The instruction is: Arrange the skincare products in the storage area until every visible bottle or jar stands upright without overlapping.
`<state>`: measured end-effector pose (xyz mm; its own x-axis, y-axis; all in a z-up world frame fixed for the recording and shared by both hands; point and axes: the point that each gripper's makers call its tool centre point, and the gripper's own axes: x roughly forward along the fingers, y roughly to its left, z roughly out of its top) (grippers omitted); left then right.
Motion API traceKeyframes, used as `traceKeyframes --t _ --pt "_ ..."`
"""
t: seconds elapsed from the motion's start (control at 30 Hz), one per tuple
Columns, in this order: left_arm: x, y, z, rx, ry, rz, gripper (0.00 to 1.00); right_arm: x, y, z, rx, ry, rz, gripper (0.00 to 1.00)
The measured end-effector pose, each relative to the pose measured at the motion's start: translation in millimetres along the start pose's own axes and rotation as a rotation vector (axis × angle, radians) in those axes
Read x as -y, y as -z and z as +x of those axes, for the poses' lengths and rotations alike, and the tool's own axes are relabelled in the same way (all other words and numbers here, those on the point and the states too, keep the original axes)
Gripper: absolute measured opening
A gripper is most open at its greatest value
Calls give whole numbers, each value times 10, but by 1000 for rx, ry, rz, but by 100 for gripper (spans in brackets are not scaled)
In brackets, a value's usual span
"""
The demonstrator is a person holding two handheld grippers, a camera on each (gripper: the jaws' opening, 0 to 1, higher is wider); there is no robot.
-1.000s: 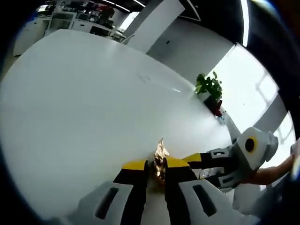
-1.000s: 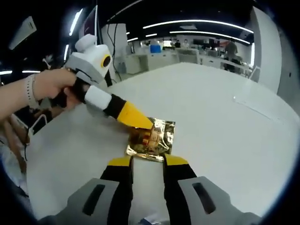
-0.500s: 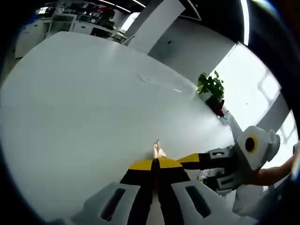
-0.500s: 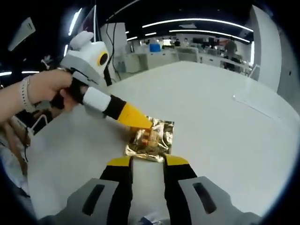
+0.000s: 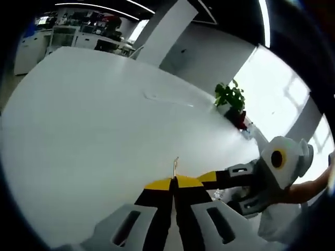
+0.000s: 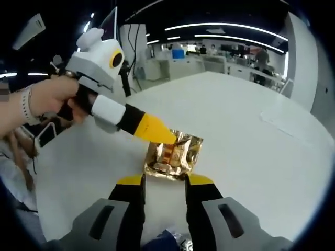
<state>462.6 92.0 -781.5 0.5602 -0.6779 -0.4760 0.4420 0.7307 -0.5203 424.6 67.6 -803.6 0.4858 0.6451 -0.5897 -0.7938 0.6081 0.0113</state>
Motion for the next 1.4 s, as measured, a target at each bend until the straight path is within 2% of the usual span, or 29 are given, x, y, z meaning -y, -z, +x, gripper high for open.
traceKeyframes --t 0.27,0.47,0.6,0.73,0.9,1.07,1.4 --pt "246 -42 -202 33 9 29 0 -156 -35 -244 8 -14 -47 30" --pt "398 12 -364 46 -1 48 0 -320 -45 -382 1 -35 -87 32" --pt "482 1 -489 72 -5 41 0 -361 -39 -444 -5 -39 -107 31" --pt "585 1 -609 95 -4 33 0 -463 -22 -622 -10 -44 -129 30" --pt "727 20 -714 126 1 23 0 -480 -36 -802 0 -36 -134 31" --pt "894 51 -807 159 14 8 0 -490 -13 -1021 14 -25 -127 27" --pt "1265 80 -999 211 60 28 0 -622 11 -1283 29 -63 -116 27"
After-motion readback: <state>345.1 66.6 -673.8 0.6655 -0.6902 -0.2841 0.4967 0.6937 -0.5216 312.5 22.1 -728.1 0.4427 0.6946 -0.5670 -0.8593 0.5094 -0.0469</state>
